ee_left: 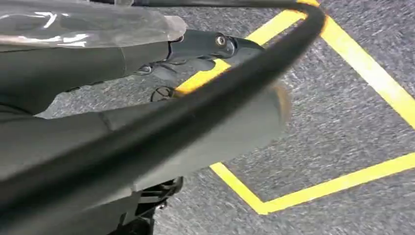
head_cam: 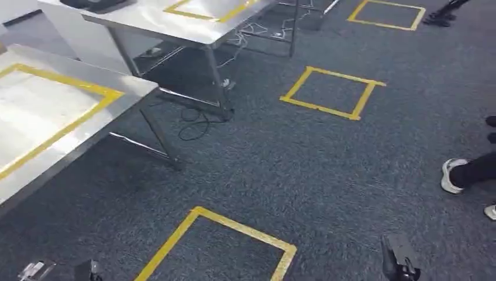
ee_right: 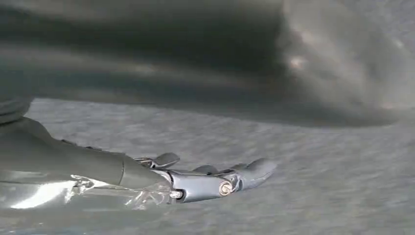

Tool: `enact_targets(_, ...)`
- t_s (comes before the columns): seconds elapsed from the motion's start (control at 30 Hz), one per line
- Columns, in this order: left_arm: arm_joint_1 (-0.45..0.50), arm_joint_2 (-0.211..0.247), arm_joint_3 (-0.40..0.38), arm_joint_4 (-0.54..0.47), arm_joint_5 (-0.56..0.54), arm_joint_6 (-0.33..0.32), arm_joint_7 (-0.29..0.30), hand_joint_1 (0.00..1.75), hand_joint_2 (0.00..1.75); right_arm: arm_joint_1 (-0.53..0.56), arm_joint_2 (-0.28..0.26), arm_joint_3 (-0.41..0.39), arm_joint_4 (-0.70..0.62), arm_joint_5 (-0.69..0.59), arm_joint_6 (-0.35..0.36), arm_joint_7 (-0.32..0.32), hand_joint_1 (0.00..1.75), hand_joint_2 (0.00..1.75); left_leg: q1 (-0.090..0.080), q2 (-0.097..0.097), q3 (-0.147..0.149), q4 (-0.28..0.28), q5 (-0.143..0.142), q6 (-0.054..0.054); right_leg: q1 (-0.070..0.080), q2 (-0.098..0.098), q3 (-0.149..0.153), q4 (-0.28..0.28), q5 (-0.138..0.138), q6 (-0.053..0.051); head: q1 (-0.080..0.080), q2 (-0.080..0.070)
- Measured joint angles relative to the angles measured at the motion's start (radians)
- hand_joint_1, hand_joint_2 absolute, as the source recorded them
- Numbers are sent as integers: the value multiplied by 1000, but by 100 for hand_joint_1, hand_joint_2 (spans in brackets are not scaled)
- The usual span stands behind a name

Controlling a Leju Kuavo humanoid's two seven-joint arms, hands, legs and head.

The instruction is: Take the parts from the cabinet and place them on the table.

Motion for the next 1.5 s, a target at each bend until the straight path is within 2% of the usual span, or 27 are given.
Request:
enact_targets(0.03,1,0,0,0,0,0,0,0,0,-2,0,-3,13,0,0,-1,0,0,1,-49,-14,41,-29,2,1,12,-1,0,1,-6,-8,0)
enact_targets(0.07,2,0,0,0,0,0,0,0,0,-7,0,-5,25,0,0,0,0,0,-1,-75,-52,118,-71,5,2,23,-3,0,2,-14,-15,0)
enact_targets(0.13,5,-1,0,0,0,0,0,0,0,-10,0,-8,50,0,0,0,0,0,-5,-95,-141,291,-141,10,8,45,-5,0,3,-21,-34,0)
enact_targets(0.2,6,-1,0,0,1,2,0,0,0,-8,0,-10,69,0,0,3,0,0,-9,-99,-179,343,-131,18,16,73,-5,0,5,-26,-42,0)
enact_targets(0.27,6,-1,0,0,4,8,0,0,0,-8,3,-11,89,0,2,11,0,0,-16,-110,-121,199,-39,35,21,104,-4,0,7,-27,-47,0)
enact_targets(0.3,6,0,0,0,6,10,0,0,0,-7,4,-11,95,0,4,12,0,0,-21,-133,-76,107,5,44,21,116,-3,0,8,-26,-50,0)
enact_targets(0.33,6,2,1,0,10,11,0,0,0,-8,7,-11,100,0,5,13,0,0,-24,-183,-40,35,26,53,19,126,-4,0,10,-24,-53,0)
enact_targets(0.37,6,3,1,0,13,14,0,0,0,-9,10,-11,106,1,7,16,0,0,-25,-186,-35,9,25,51,28,138,-8,3,9,-21,-55,0)
enact_targets(0.5,0,-4,8,0,18,17,-3,0,0,-4,10,-11,135,5,10,32,0,0,-18,-136,-24,-10,34,63,26,174,-22,4,13,-2,-51,0)
enact_targets(0.57,2,-5,11,0,17,16,-7,0,0,-2,10,-10,140,3,11,42,0,0,-20,-112,-16,-16,35,70,27,73,-57,90,-47,7,-37,0)
enact_targets(0.63,7,-6,13,0,14,14,-7,0,0,-4,10,-10,148,-4,13,46,0,0,-22,-82,-15,-15,33,71,14,38,-131,257,-127,21,-29,0)
enact_targets(0.7,8,-7,15,0,14,13,-7,0,0,6,11,-9,157,-8,15,48,0,0,-19,-59,-13,-15,29,67,-3,28,-156,319,-136,34,-23,0)
enact_targets(0.73,8,-8,16,0,14,13,-7,0,0,11,11,-10,161,-11,15,49,0,0,-17,-48,-11,-14,27,63,-12,23,-134,281,-109,40,-19,0)
enact_targets(0.8,8,-11,16,0,14,11,-7,0,0,15,11,-10,165,-11,14,49,0,0,-10,-24,-1,-12,18,50,-23,-1,-34,97,-21,53,-12,0)
enact_targets(0.83,7,-10,16,0,14,11,-7,0,0,14,12,-10,166,-11,14,48,0,0,-10,-12,5,-10,12,40,-21,-42,2,18,-18,62,-6,0)
enact_targets(0.87,6,-7,16,0,14,11,-8,0,0,12,18,-10,167,-13,14,47,0,0,-15,-3,5,-5,8,33,-8,-47,11,11,-22,48,4,0)
enact_targets(0.9,5,-7,17,0,14,11,-8,0,0,12,18,-10,168,-15,14,48,0,0,-16,1,4,-5,9,27,-8,-28,12,14,-22,30,-2,0)
enact_targets(1.0,-3,-13,17,0,14,10,-8,0,0,18,18,-10,177,-15,15,48,0,0,-7,25,11,-6,5,10,0,2,9,11,-18,7,-14,0)
enact_targets(1.07,-3,-13,17,0,14,10,-9,0,0,14,18,-10,178,-16,16,48,0,0,-3,-73,-18,69,-49,4,-3,21,9,7,-14,-6,-26,0)
enact_targets(1.13,2,-14,17,0,14,10,-9,0,0,9,18,-10,180,-18,18,48,0,0,-5,-95,-109,243,-127,9,1,42,5,7,-12,-16,-40,0)
enact_targets(1.2,6,-16,17,0,14,11,-8,0,0,11,18,-10,182,-20,19,48,0,0,-7,-99,-173,347,-145,14,8,69,3,7,-10,-21,-49,0)
enact_targets(1.23,8,-16,17,0,14,11,-8,0,0,12,18,-10,183,-21,20,48,0,0,-10,-99,-168,322,-114,21,10,85,3,7,-9,-23,-49,0)
enact_targets(1.3,7,-16,17,0,14,16,-8,0,0,11,19,-10,185,-24,23,47,0,0,-16,-118,-101,164,-18,37,11,114,5,7,-7,-23,-54,0)
enact_targets(1.33,7,-15,17,0,13,16,-8,0,0,11,20,-10,185,-25,23,47,0,0,-20,-157,-60,77,21,46,9,126,5,7,-6,-21,-58,0)
enact_targets(1.37,7,-12,17,0,12,17,-8,0,0,10,23,-10,186,-26,23,47,0,0,-22,-211,-39,22,25,51,11,136,2,10,-6,-17,-61,0)
enact_targets(1.43,4,-12,17,0,11,17,-9,0,0,11,23,-10,187,-29,23,45,0,0,-24,-182,-34,8,27,44,10,161,-5,9,-4,-8,-60,0)
enact_targets(1.5,1,-14,17,0,8,15,-9,0,0,15,23,-10,190,-34,22,45,0,0,-20,-156,-28,-3,32,52,10,189,-21,2,2,5,-61,0)
